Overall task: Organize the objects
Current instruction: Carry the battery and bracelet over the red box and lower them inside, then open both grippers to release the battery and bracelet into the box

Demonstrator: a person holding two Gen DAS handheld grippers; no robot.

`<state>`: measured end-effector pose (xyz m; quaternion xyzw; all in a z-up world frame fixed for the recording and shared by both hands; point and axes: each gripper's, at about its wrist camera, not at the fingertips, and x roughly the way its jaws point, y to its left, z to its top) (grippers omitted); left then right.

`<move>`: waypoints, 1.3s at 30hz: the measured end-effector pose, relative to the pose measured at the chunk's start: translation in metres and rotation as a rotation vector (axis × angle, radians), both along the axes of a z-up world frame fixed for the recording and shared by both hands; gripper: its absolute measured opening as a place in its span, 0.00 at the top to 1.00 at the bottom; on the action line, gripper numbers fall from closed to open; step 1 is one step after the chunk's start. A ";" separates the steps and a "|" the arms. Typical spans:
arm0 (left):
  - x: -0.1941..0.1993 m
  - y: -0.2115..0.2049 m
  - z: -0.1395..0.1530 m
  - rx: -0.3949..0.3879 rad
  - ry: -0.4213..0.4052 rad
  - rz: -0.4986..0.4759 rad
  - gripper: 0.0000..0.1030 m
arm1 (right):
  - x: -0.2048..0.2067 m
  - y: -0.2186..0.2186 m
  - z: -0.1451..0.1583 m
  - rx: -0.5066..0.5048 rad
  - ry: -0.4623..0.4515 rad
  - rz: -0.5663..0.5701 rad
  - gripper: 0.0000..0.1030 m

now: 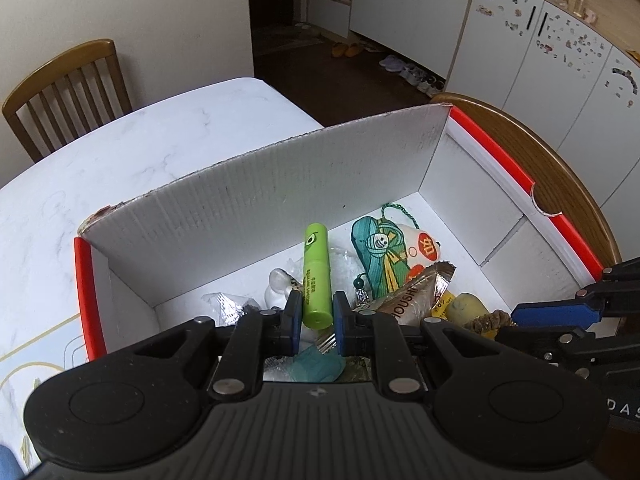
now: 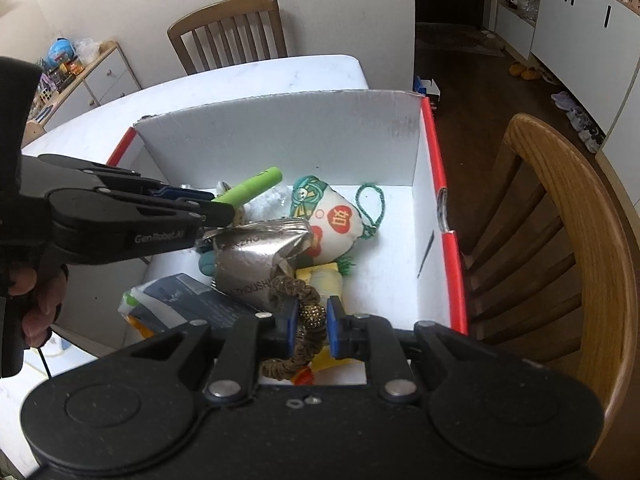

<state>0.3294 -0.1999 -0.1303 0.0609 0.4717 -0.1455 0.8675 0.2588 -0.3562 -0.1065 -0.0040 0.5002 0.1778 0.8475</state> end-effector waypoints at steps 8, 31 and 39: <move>-0.006 0.002 0.001 -0.005 0.007 0.038 0.85 | -0.001 -0.007 -0.001 0.004 0.010 0.009 0.83; -0.058 0.019 0.036 -0.032 -0.099 -0.004 0.82 | -0.029 -0.005 0.031 0.049 -0.124 -0.002 0.42; -0.082 0.036 0.060 -0.071 -0.149 -0.004 0.73 | -0.045 0.005 0.048 0.063 -0.166 -0.026 0.38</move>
